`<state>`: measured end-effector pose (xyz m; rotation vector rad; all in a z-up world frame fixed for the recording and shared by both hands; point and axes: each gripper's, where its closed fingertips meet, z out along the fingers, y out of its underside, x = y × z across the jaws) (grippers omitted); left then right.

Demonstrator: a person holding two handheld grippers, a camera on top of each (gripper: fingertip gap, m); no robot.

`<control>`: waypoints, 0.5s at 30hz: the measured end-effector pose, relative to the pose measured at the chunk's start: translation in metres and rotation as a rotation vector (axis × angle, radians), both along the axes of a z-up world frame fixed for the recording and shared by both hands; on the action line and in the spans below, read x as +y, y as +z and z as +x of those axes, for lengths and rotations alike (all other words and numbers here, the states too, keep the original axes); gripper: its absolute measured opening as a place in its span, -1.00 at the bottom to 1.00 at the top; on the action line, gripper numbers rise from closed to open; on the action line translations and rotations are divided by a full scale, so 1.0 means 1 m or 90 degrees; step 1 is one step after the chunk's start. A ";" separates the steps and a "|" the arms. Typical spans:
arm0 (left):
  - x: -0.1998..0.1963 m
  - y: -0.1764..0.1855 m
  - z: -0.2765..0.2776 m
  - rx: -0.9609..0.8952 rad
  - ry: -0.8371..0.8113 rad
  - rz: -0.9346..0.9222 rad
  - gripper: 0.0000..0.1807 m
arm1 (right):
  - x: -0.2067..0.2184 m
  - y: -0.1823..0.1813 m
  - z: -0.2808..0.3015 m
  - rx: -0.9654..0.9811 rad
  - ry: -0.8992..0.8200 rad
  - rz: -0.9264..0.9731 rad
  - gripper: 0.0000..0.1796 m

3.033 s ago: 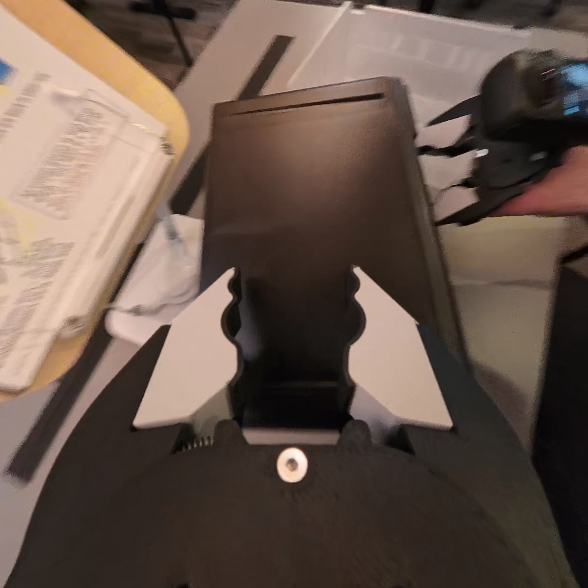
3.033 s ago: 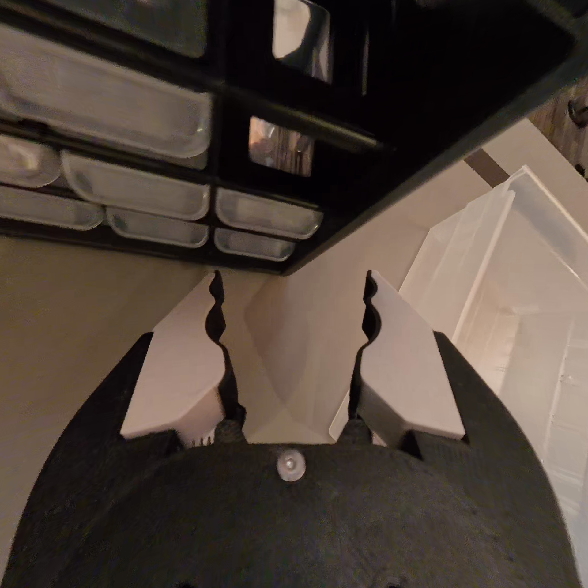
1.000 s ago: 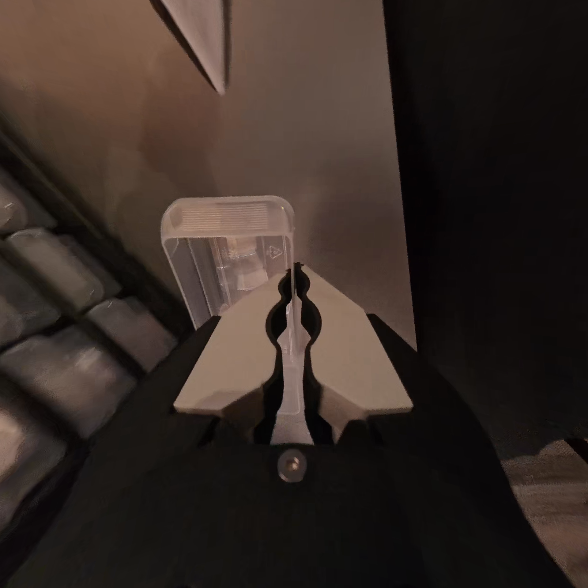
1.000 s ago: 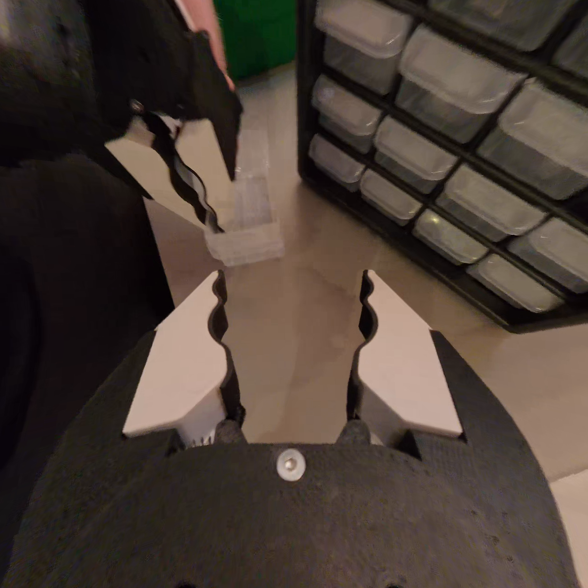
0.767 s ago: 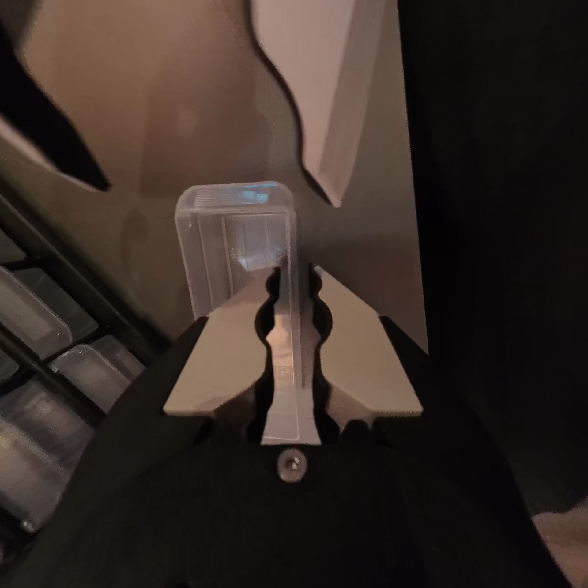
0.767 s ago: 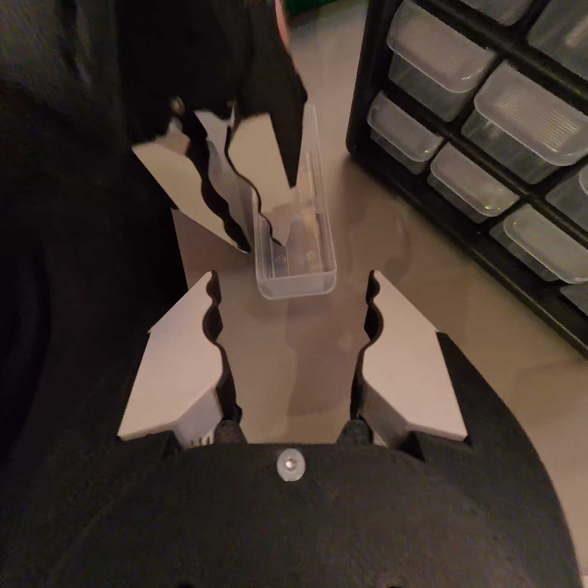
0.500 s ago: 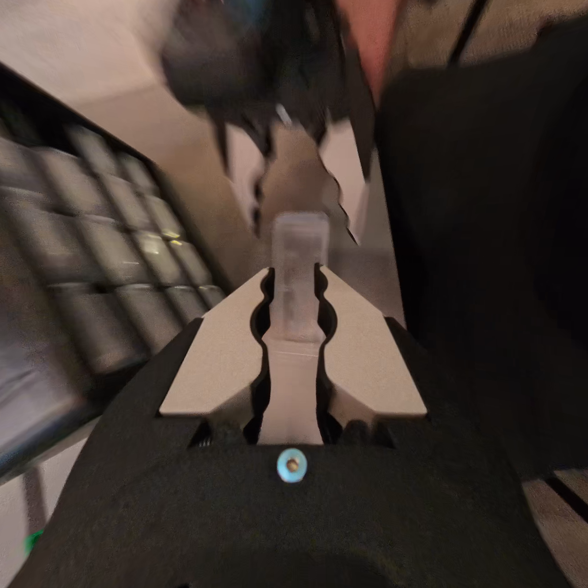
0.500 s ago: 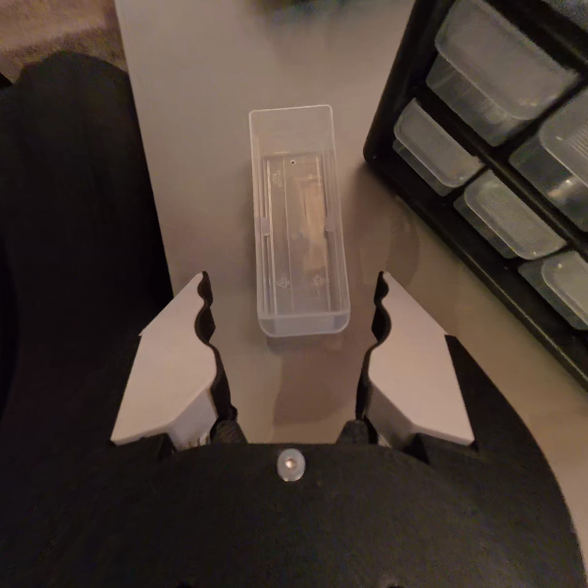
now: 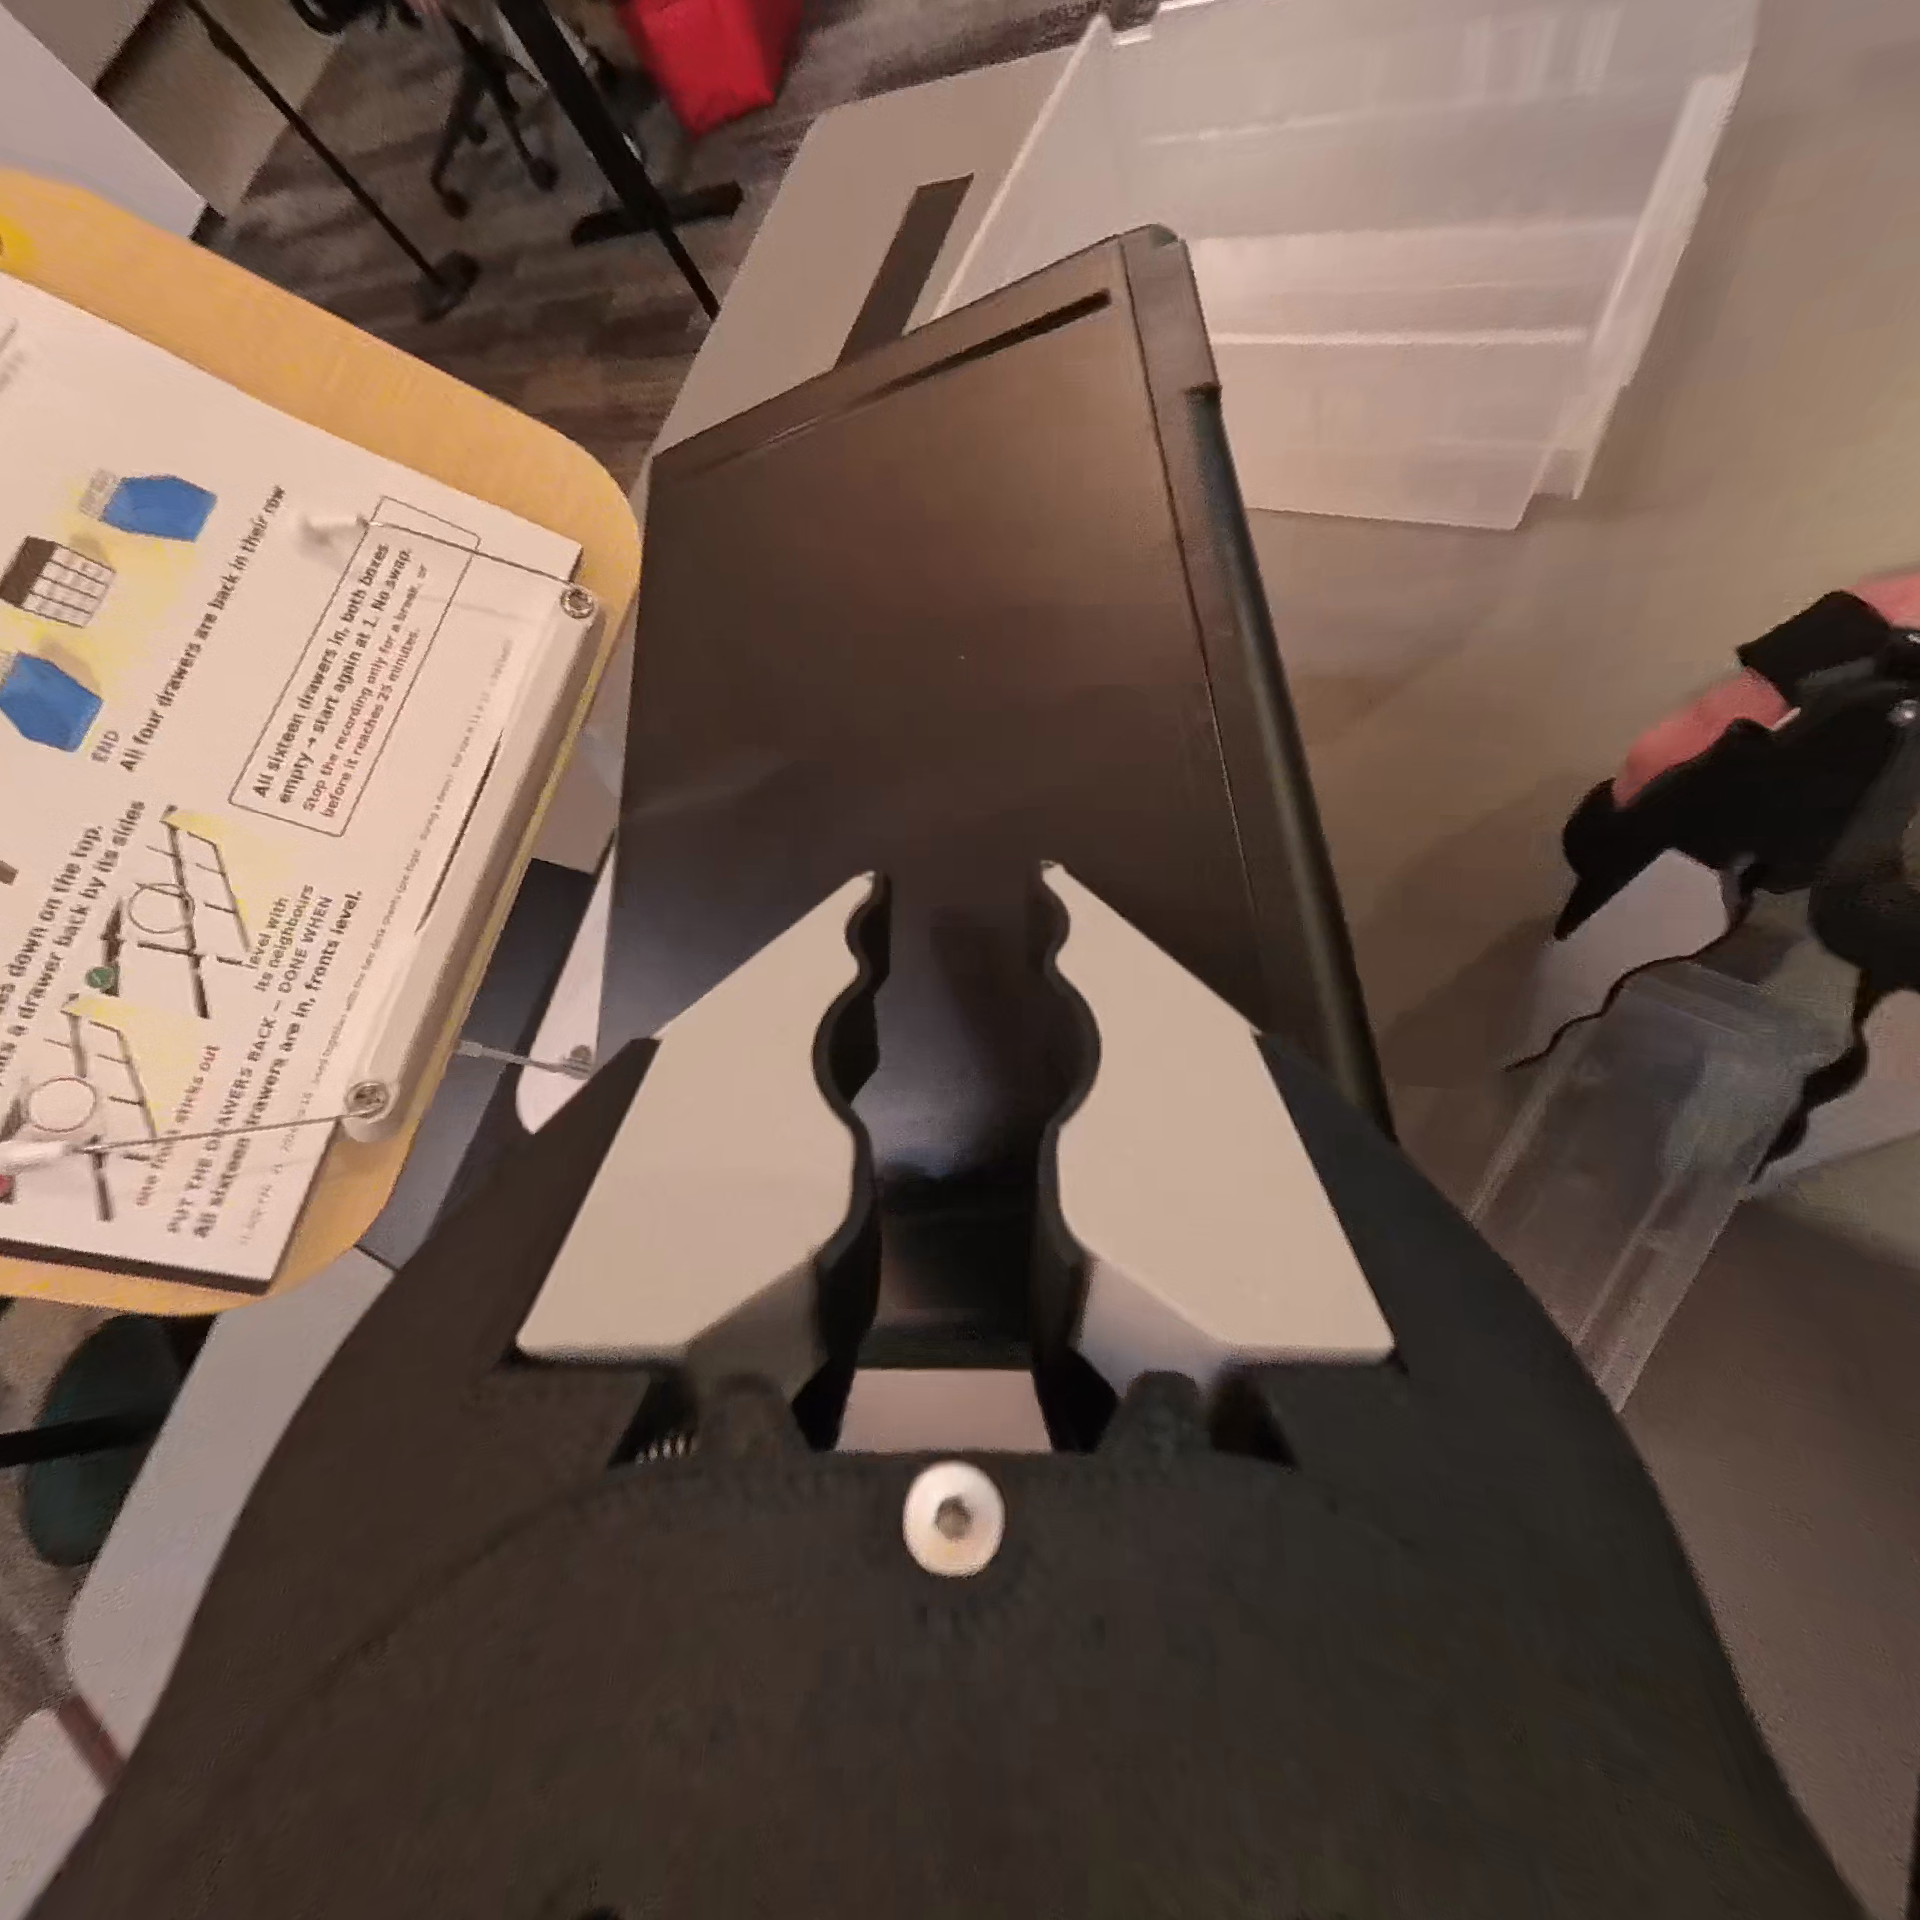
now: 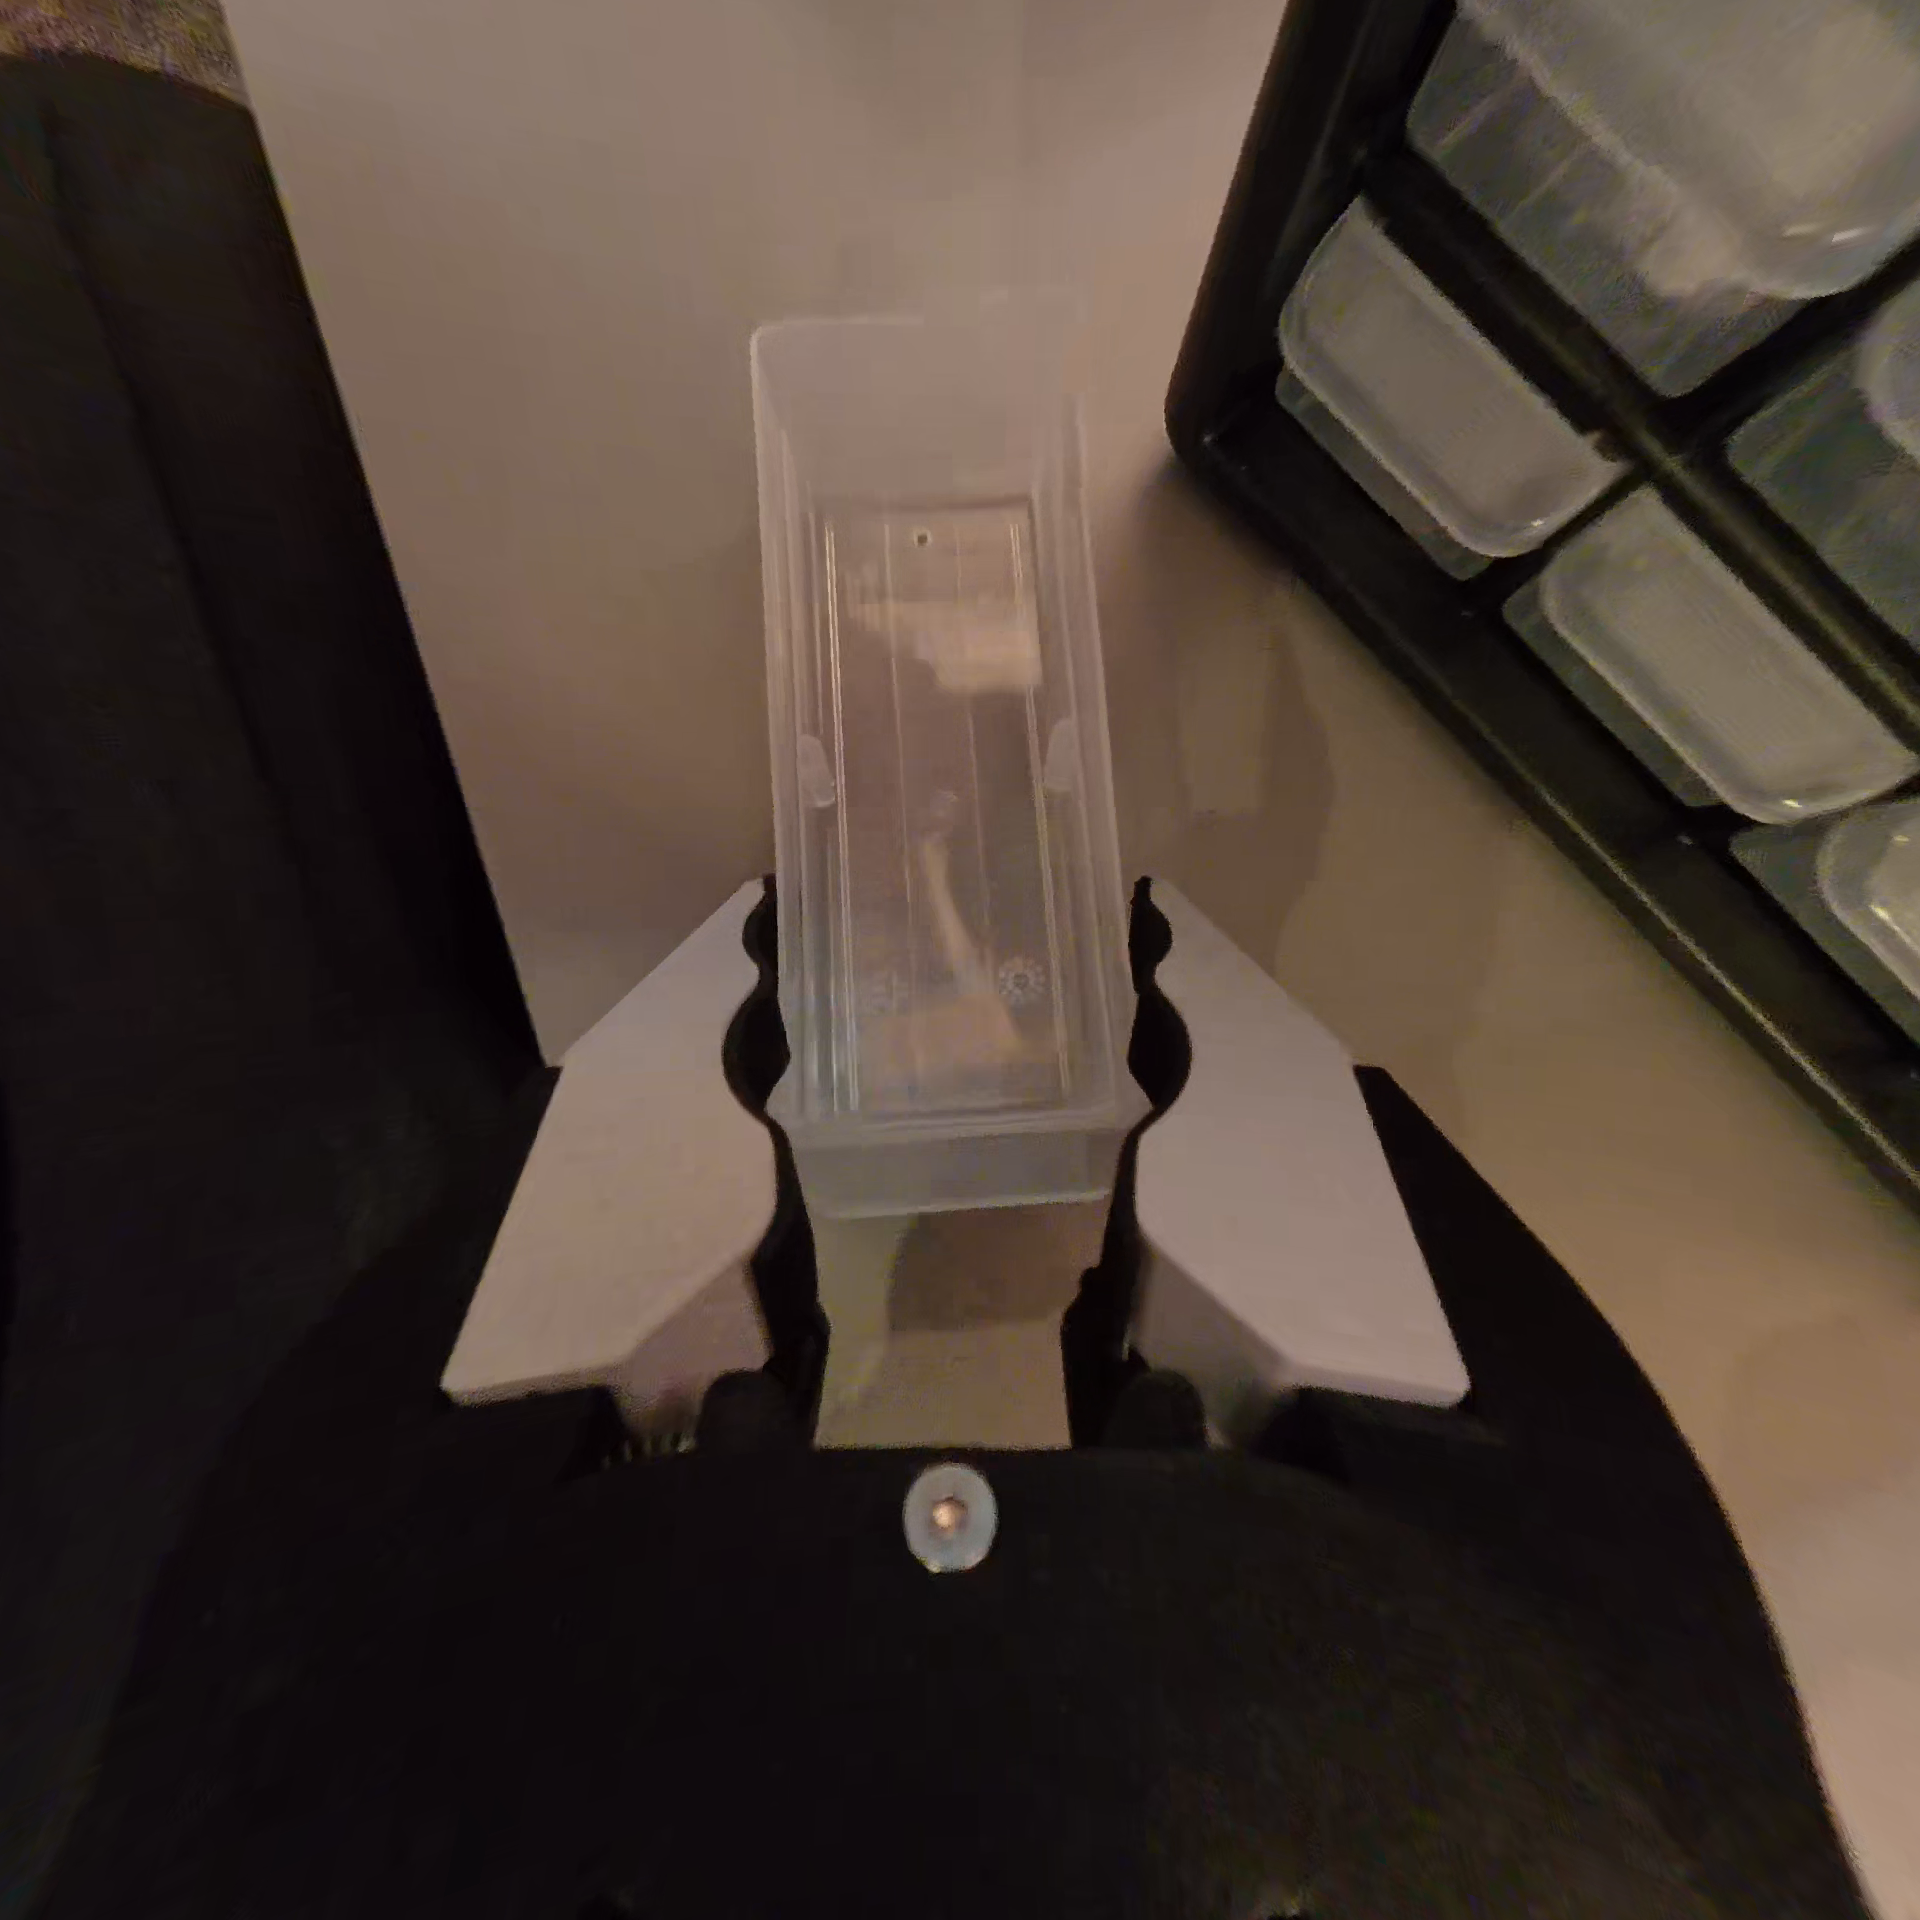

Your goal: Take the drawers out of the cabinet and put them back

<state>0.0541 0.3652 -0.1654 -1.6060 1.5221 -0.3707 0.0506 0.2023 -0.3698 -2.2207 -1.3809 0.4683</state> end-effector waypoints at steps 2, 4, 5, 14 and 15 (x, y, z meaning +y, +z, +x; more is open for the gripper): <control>0.004 0.000 0.001 -0.012 0.005 -0.008 -0.75 | 0.001 0.013 0.007 0.015 -0.014 0.006 -0.29; 0.006 0.001 0.002 -0.027 0.011 -0.010 -0.82 | 0.003 0.027 0.017 0.032 -0.034 0.009 -0.30; 0.007 0.001 0.003 -0.031 0.012 -0.020 -0.83 | 0.005 0.034 0.023 0.038 -0.048 0.012 -0.32; 0.011 -0.001 0.003 -0.077 0.002 -0.154 -0.73 | 0.030 0.091 0.102 0.075 -0.208 0.070 -0.33; 0.011 -0.002 0.003 -0.073 0.003 -0.154 -0.73 | 0.034 0.098 0.112 0.083 -0.233 0.078 -0.33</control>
